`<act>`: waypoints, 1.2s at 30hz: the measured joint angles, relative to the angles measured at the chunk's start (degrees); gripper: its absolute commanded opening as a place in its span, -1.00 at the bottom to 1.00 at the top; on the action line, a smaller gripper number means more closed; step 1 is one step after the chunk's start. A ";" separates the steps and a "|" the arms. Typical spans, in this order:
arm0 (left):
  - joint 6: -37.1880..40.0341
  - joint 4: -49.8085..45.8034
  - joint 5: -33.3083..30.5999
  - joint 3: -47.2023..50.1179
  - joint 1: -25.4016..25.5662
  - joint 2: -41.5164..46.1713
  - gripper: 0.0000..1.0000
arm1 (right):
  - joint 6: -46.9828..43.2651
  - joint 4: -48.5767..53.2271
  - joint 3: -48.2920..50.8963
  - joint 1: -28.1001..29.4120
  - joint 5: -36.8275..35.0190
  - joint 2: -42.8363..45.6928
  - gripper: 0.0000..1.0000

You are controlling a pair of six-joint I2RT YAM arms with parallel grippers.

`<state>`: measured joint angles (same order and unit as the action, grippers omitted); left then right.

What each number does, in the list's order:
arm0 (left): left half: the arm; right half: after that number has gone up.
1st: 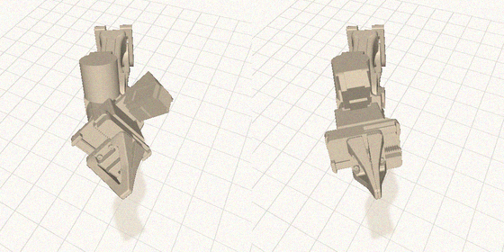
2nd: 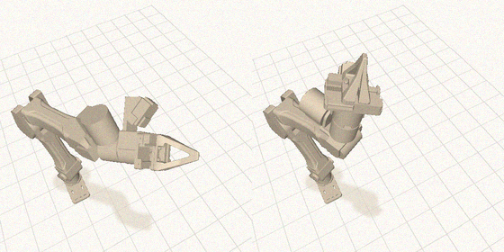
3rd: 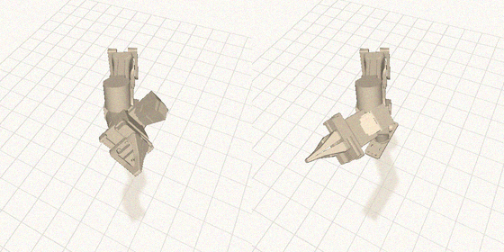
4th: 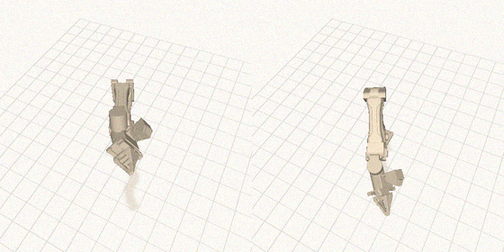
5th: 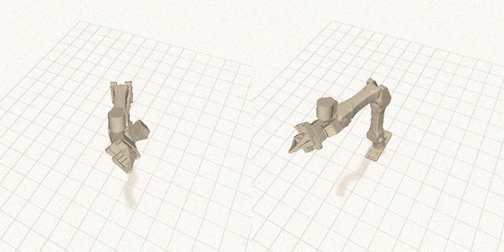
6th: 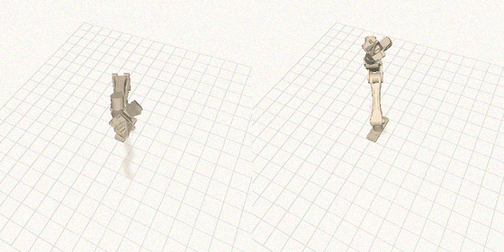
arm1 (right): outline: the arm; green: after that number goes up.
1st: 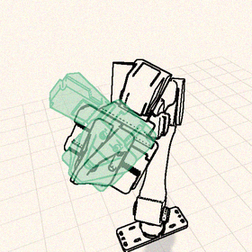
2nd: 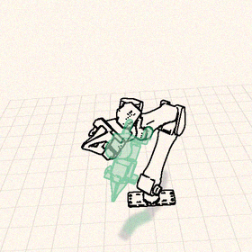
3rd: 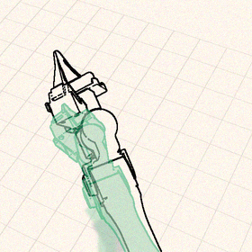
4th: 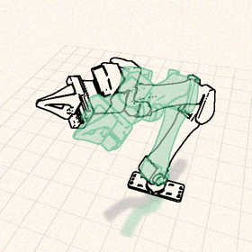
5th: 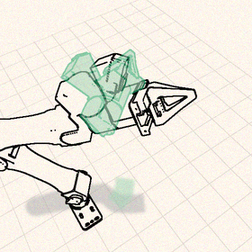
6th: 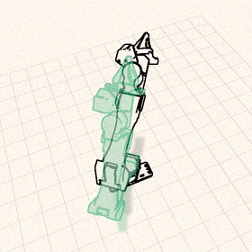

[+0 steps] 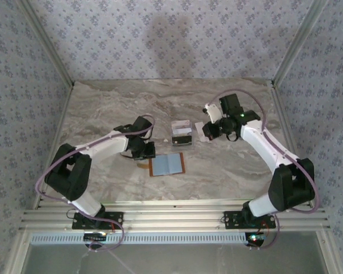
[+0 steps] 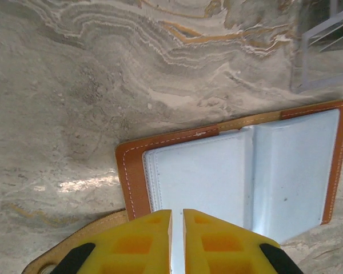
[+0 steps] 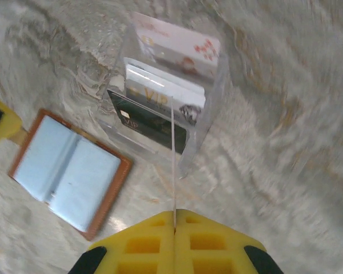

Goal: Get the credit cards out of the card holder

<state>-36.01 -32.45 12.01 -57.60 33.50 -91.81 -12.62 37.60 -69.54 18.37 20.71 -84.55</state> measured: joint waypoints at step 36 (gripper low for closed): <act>-0.63 -2.56 -2.64 11.41 -6.99 12.33 -0.71 | -60.35 40.46 -64.22 10.47 -13.38 -48.41 -1.00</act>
<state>-36.64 -35.00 9.37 -46.19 26.50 -79.48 -72.97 78.06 -133.75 28.84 7.33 -132.97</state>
